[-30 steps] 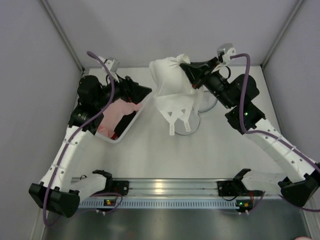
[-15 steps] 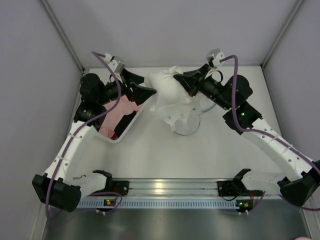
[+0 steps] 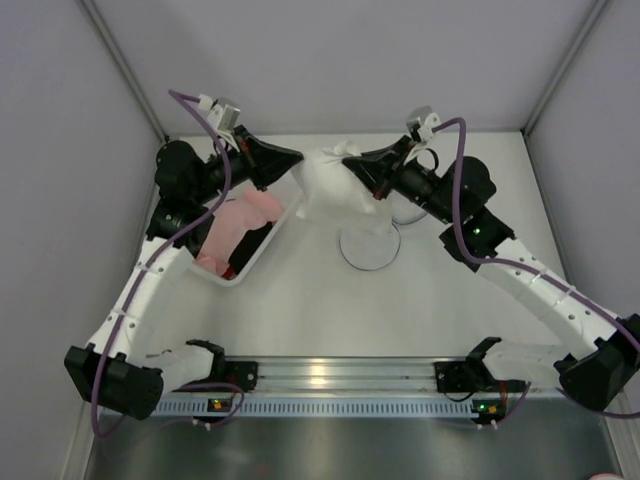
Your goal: Place the bra in the laundry bag and zip it closed
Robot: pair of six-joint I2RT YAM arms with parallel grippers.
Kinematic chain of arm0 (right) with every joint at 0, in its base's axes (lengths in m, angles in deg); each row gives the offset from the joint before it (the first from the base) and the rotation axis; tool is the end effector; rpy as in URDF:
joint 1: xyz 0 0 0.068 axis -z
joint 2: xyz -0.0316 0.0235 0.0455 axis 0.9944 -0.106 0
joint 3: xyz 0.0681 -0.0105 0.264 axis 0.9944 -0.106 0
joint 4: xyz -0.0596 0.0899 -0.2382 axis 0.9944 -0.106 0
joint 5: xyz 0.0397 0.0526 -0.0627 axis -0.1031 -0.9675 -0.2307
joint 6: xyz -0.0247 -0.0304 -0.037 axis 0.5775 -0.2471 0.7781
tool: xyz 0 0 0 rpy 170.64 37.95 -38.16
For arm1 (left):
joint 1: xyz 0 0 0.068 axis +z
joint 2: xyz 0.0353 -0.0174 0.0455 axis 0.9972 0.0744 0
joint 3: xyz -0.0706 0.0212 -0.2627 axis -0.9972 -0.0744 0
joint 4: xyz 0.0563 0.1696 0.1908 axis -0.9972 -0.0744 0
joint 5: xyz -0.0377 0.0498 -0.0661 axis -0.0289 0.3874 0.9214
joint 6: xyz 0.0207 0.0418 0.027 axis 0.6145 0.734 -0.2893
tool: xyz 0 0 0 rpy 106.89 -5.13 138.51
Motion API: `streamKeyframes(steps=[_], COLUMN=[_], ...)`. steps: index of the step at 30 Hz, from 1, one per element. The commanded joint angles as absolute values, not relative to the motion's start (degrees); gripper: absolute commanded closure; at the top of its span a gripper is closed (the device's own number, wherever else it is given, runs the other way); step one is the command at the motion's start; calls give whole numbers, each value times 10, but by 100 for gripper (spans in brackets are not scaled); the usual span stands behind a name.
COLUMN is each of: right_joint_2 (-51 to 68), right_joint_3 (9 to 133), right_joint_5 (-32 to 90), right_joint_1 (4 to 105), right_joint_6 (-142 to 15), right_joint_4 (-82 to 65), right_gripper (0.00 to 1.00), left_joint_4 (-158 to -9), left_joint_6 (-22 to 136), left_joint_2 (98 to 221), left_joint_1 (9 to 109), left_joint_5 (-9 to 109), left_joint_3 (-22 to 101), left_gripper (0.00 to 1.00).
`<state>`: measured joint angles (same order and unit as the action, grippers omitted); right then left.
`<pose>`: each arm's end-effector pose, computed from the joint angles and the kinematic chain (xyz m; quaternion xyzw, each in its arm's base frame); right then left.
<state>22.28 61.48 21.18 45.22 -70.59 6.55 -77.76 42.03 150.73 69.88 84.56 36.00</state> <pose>0.2031 0.1750 0.4388 -0.2364 0.5749 0.4209 0.6607 0.2391 -0.0930 0.4436 0.2210 0.6205 -0.4778 0.5812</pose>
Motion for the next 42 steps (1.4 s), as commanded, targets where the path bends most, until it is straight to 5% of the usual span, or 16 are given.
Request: streamKeyframes(steps=[1,4,5,6,9,12,29,42], right_joint_2=[219,222,228,232,236,237,205,192], right_joint_3=[607,599,591,589,591,591,581,579], right_joint_5=[206,213,214,217,222,221,208,224], right_joint_1=[459,459,459,459,462,467,467,468], right_joint_6=[-724,-733,-734,-733,-725,-721,-721,-714], right_joint_4=[133,149,158,160,143,139,173,194], right_gripper=[100,100,100,100,100,100,100,100], left_joint_4=[-721,-780,-810,-884,-1003,-1024,-832,-829], left_joint_6=[374,405,427,433,421,368,44,28], left_joint_2=[1472,1464,1465,1471,1509,1532,1546,1527], left_joint_1=[697,697,696,696,704,725,729,728], left_joint_5=[826,766,735,698,614,624,689,709], left_joint_3=[391,409,418,428,484,496,369,376], left_gripper=[100,90,81,62,32,23,23,25])
